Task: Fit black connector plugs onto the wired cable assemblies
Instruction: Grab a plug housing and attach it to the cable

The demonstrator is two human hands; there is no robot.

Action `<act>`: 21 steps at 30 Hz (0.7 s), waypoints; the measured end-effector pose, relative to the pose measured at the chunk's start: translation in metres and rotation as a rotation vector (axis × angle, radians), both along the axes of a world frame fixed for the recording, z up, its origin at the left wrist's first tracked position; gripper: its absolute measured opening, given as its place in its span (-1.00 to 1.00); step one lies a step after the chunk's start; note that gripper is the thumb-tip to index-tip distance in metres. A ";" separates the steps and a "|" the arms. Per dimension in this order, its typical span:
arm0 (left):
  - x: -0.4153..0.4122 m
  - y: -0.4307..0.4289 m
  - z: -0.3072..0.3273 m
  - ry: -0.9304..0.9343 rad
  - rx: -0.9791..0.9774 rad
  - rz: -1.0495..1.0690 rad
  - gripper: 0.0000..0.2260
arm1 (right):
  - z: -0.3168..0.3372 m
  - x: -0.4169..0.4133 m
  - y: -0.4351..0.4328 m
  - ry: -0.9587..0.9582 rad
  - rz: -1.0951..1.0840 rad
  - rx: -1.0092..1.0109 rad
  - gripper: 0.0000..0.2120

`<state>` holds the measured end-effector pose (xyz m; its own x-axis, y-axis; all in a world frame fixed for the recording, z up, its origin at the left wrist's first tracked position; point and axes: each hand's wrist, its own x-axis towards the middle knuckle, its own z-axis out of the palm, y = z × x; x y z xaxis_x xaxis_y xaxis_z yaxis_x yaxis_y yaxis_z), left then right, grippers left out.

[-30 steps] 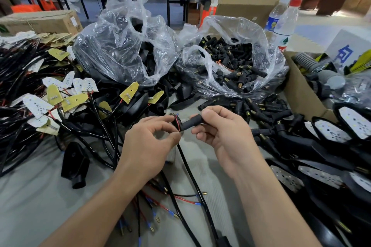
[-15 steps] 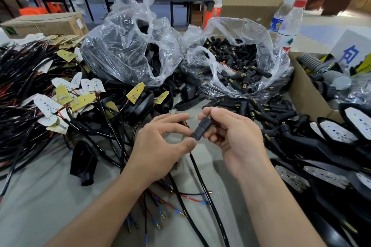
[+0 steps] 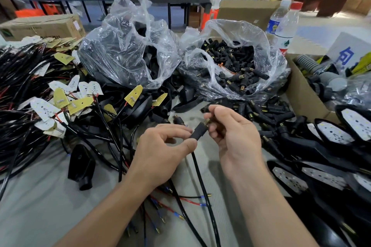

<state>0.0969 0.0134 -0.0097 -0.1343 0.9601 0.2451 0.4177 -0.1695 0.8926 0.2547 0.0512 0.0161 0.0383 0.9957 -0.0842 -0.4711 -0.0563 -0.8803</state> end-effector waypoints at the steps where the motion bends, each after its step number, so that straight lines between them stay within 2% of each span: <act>1: 0.000 -0.001 -0.001 0.004 -0.019 0.003 -0.80 | 0.000 -0.001 0.000 -0.015 -0.001 0.023 -0.75; 6: 0.003 -0.003 0.002 -0.074 -0.021 -0.001 -0.64 | -0.001 -0.007 -0.002 -0.109 0.077 0.131 -0.83; 8: 0.004 -0.003 0.004 -0.091 -0.006 -0.004 -0.65 | 0.000 -0.009 -0.005 -0.030 0.129 0.076 -0.84; 10: 0.003 -0.002 0.006 -0.128 0.002 -0.033 -0.68 | 0.001 -0.007 -0.004 0.133 0.135 -0.061 -0.60; 11: 0.003 -0.001 0.006 -0.178 0.002 -0.032 -0.68 | 0.000 -0.005 -0.002 0.148 0.106 -0.123 -0.54; 15: 0.002 0.003 0.006 -0.364 -0.046 -0.025 -0.73 | -0.009 -0.002 0.000 -0.237 0.056 -0.212 -0.70; 17: 0.003 0.004 0.006 -0.410 -0.067 -0.031 -0.73 | -0.012 -0.007 -0.002 -0.361 0.167 -0.186 -0.74; 19: 0.004 0.004 0.007 -0.449 -0.078 -0.052 -0.64 | -0.012 -0.011 -0.005 -0.507 0.268 -0.136 -0.75; 21: 0.003 0.004 0.007 -0.463 -0.086 -0.071 -0.57 | -0.011 -0.013 -0.006 -0.479 0.304 -0.132 -0.75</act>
<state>0.1001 0.0173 -0.0023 -0.1441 0.9851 0.0939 -0.0374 -0.1002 0.9943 0.2419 0.0453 0.0047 -0.1830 0.9503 -0.2520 0.0324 -0.2504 -0.9676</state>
